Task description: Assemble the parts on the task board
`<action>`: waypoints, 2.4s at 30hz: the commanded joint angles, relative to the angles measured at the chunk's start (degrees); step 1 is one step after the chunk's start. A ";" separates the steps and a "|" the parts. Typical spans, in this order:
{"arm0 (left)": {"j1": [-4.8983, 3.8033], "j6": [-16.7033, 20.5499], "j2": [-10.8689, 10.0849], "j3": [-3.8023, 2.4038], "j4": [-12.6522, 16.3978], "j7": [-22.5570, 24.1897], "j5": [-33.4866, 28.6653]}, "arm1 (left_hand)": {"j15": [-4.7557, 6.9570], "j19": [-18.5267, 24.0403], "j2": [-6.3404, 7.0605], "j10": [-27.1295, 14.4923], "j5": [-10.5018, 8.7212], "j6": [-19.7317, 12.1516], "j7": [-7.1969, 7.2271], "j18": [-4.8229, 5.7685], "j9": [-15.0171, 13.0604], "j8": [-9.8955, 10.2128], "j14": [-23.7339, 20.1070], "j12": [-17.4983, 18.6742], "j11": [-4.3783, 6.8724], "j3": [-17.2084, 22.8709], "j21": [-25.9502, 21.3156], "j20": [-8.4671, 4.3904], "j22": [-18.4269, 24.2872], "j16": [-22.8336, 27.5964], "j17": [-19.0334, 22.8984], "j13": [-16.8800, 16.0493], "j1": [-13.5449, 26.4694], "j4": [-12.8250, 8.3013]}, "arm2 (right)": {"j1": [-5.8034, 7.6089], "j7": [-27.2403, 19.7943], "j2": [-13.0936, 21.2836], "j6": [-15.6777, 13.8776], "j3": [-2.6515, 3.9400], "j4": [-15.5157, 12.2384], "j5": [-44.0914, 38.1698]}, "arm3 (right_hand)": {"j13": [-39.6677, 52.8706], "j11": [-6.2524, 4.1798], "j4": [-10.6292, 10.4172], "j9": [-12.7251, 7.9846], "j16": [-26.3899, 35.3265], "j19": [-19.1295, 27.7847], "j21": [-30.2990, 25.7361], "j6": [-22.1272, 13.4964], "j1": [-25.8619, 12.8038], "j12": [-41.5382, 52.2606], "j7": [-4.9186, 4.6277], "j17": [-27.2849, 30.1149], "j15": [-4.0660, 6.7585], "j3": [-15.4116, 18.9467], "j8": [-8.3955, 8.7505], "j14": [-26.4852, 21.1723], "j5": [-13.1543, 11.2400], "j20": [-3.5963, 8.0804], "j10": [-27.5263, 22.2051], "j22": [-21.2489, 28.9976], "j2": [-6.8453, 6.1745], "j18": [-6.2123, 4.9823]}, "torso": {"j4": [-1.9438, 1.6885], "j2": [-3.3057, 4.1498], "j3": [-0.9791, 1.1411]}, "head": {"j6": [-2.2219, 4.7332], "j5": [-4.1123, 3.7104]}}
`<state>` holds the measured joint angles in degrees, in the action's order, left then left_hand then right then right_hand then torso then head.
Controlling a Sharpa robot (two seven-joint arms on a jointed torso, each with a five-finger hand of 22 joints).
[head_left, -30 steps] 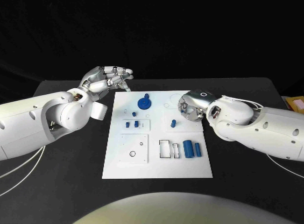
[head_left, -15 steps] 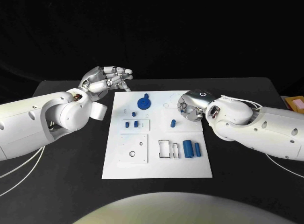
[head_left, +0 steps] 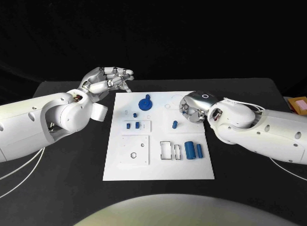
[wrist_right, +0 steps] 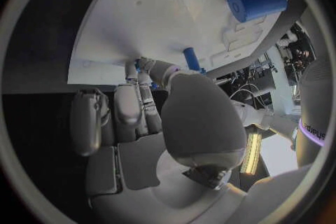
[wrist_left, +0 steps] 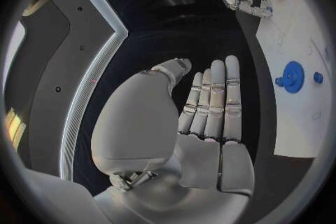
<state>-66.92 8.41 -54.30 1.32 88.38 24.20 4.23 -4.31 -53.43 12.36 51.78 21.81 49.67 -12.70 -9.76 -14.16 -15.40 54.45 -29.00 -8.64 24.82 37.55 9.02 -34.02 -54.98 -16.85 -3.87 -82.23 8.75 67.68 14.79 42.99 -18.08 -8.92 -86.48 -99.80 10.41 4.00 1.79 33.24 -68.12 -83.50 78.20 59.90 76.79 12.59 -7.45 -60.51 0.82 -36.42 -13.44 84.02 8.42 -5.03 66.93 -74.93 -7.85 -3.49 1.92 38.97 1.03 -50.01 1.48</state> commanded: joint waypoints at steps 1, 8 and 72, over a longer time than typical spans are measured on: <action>-0.04 -0.09 0.01 -0.04 0.07 0.24 0.07 | -0.13 -0.08 -0.06 -0.52 -0.07 -0.27 0.09 -0.58 0.08 0.39 -0.47 0.04 -0.03 0.01 -0.06 0.40 -0.10 0.32 0.11 -0.09 -0.70 -0.38 | -0.25 0.85 0.32 -0.56 -0.20 -0.54 -0.61 | 0.21 -0.45 0.09 0.19 -0.29 -0.59 0.16 0.52 -0.03 0.37 -0.09 -0.02 0.15 0.23 -0.11 0.46 0.06 -0.03 0.69 -9.56 -0.09 0.75 | -0.02 -0.02 0.00 | 0.01 -0.05; -0.03 -0.10 0.02 -0.04 -0.08 0.25 0.07 | -0.13 -0.08 -0.07 -0.53 -0.06 -0.27 0.08 -0.58 0.08 0.39 -0.48 0.04 -0.03 0.02 -0.05 0.40 -0.12 0.33 0.13 -0.09 -0.72 -0.42 | 0.00 0.91 1.02 -2.23 -0.02 -1.60 -0.63 | 0.24 -0.46 0.01 0.26 -0.33 -0.69 0.34 0.58 -0.23 0.33 -0.04 -0.02 0.16 0.35 -0.11 0.46 -0.10 -0.03 0.68 -9.66 -0.19 0.79 | 0.00 -0.05 0.01 | 0.01 0.05; -0.14 -0.66 3.71 0.03 -2.85 -0.38 -0.09 | -0.22 0.05 -0.11 -0.66 -0.01 -0.24 0.03 -0.53 0.15 0.45 -0.57 -0.05 -0.11 0.00 0.10 0.43 -0.33 0.38 0.38 -0.11 -0.55 -0.65 | -6.42 -2.86 -8.41 -3.02 -0.04 -11.11 3.01 | 0.36 -0.50 -0.06 0.41 -0.79 -0.86 0.62 0.38 -0.31 0.15 -0.03 -0.44 0.20 0.24 0.14 0.58 -0.09 0.01 0.56 -9.85 0.04 0.85 | 0.01 0.03 -0.07 | 0.01 12.25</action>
<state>-66.98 8.37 -50.72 1.39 85.39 23.68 4.21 -4.51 -53.43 12.14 51.61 21.81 49.67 -12.69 -9.75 -14.08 -15.17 54.25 -29.00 -8.81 24.75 37.55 9.02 -34.27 -54.98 -16.53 -3.91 -82.45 8.37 61.39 12.44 34.71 -21.80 -8.93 -97.75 -96.15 10.76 4.18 1.89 33.60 -68.60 -83.49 78.59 60.19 76.31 12.70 -7.31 -60.95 0.82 -36.24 -13.20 84.02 8.23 -5.03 67.17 -74.93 -8.33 -3.50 1.92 39.00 0.93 -50.01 13.71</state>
